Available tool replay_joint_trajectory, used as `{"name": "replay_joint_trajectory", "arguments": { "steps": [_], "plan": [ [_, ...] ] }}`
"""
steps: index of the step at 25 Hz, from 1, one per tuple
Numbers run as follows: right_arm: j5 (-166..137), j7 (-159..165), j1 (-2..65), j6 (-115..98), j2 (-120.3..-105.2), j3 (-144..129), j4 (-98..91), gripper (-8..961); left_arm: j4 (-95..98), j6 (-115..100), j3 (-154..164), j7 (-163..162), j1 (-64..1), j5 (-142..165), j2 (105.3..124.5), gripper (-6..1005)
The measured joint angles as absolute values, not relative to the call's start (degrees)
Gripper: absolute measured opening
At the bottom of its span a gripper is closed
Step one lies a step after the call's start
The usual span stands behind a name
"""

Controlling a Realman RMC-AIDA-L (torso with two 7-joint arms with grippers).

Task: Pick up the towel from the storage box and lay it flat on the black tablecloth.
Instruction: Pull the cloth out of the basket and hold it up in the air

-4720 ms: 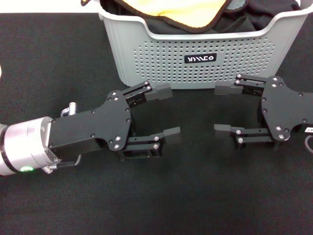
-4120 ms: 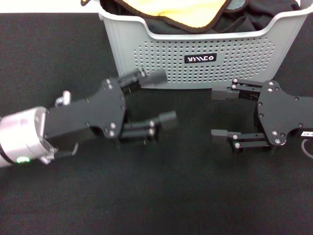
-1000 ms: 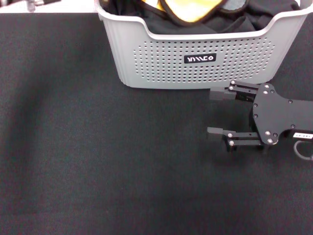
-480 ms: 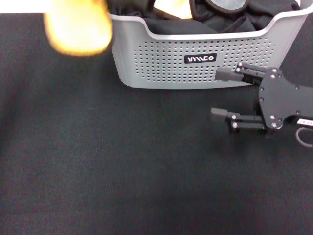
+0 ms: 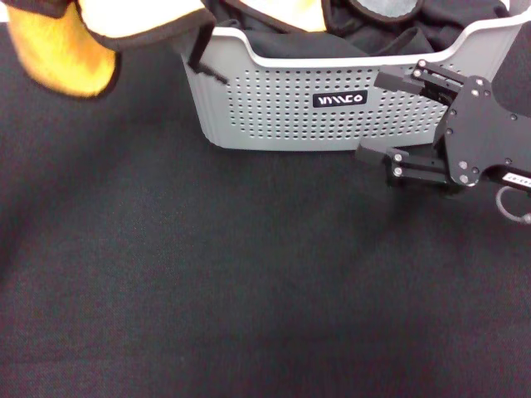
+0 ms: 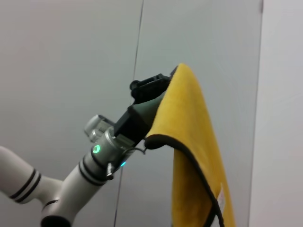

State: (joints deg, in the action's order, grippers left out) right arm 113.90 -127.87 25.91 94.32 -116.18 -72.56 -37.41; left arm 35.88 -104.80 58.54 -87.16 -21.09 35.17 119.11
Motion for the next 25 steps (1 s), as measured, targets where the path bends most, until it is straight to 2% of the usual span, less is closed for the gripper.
{"name": "replay_joint_trajectory", "arguments": {
  "steps": [11,16,25],
  "plan": [
    [120.7,-133.6,30.0,90.08,-116.2,-80.48,-29.86,771,33.16,-109.22,60.0,-90.44,-22.34,35.53,119.64,10],
    [127.87,-136.67,30.52,84.43,-116.19,-90.59,-30.14,771,29.32,-111.25,60.87,-91.32,-24.93,35.6,119.66,10],
    [132.94,-140.18,30.58,78.86,-116.19,-95.91,-30.82,770,28.2,-112.57,64.68,-91.8,-25.42,35.03,119.89,9]
  ]
}}
